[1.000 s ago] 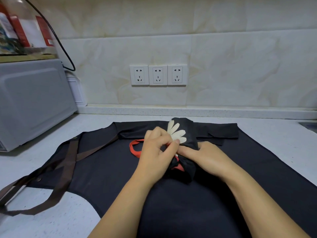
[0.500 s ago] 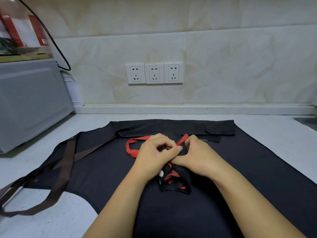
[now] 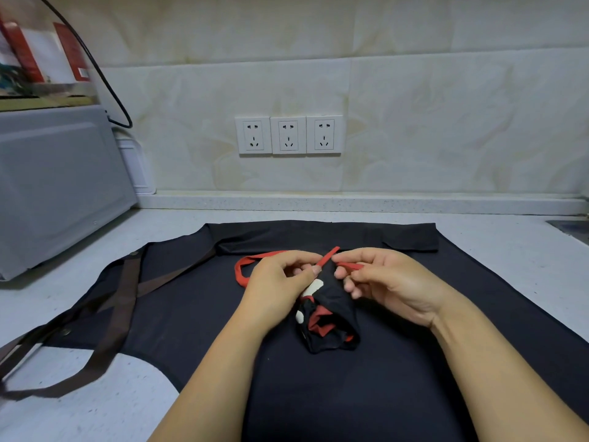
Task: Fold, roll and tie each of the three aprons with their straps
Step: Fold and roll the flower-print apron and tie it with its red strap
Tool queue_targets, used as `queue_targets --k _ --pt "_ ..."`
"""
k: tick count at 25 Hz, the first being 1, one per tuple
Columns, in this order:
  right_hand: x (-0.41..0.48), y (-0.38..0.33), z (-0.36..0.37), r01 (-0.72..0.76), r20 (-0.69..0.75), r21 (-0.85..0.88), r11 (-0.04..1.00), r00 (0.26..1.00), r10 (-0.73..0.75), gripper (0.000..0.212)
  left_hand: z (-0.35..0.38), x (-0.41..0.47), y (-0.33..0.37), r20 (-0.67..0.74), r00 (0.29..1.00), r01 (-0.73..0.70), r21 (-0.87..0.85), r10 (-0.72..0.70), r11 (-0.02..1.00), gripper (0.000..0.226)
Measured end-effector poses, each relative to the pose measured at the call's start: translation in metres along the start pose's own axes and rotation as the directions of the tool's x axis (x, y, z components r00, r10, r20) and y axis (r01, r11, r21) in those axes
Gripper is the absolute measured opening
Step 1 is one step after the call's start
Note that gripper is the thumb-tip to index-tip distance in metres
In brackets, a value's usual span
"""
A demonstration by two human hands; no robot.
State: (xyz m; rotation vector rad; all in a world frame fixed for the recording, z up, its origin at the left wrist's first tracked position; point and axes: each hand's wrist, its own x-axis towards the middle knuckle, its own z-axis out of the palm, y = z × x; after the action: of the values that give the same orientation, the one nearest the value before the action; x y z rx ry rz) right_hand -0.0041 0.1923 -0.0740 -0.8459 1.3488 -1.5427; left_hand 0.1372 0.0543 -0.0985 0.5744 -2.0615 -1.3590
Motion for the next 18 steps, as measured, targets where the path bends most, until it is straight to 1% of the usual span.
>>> queue_targets --k 2,3,4,6,8,9,12,14,16,18 --pt "0.000 0.003 0.003 0.056 0.047 -0.014 0.998 0.997 -0.055 0.027 0.000 0.000 0.001 -0.043 0.999 -0.008 0.009 0.008 1.000 0.016" --pt "0.002 0.004 0.008 0.083 0.047 -0.053 0.995 0.996 -0.080 0.025 0.000 -0.001 0.002 -0.061 0.998 -0.011 -0.009 0.010 1.000 0.016" --pt "0.003 0.006 0.012 0.118 0.006 -0.120 0.986 0.993 -0.118 0.020 0.000 -0.001 0.003 -0.063 0.998 -0.013 -0.031 0.011 0.999 0.015" --pt "0.005 0.007 0.020 0.166 -0.123 -0.273 0.948 0.971 -0.205 0.010 0.003 -0.003 0.007 -0.041 0.999 -0.015 -0.085 0.011 0.996 0.013" --pt "0.005 0.007 0.027 0.169 -0.197 -0.369 0.914 0.947 -0.255 0.005 0.004 -0.004 0.009 -0.019 1.000 -0.012 -0.137 0.010 0.991 0.013" --pt "0.005 0.008 0.029 0.165 -0.225 -0.399 0.902 0.936 -0.271 0.005 0.004 -0.005 0.010 -0.007 1.000 -0.009 -0.153 0.008 0.988 0.014" --pt "0.007 0.012 0.029 0.151 -0.281 -0.452 0.879 0.911 -0.301 0.012 0.002 -0.007 0.012 0.047 0.999 0.005 -0.169 0.003 0.986 0.022" --pt "0.009 0.014 0.030 0.153 -0.284 -0.488 0.859 0.903 -0.322 0.012 0.002 -0.008 0.013 0.069 0.997 0.000 -0.197 0.014 0.980 0.019" --pt "0.007 0.015 0.031 0.182 -0.283 -0.519 0.835 0.885 -0.369 0.006 0.003 -0.006 0.011 0.028 0.999 -0.014 -0.190 0.019 0.982 0.013" --pt "0.006 0.014 0.034 0.221 -0.315 -0.521 0.824 0.848 -0.427 0.006 0.005 -0.004 0.008 -0.021 0.999 -0.030 -0.173 0.026 0.984 0.011"
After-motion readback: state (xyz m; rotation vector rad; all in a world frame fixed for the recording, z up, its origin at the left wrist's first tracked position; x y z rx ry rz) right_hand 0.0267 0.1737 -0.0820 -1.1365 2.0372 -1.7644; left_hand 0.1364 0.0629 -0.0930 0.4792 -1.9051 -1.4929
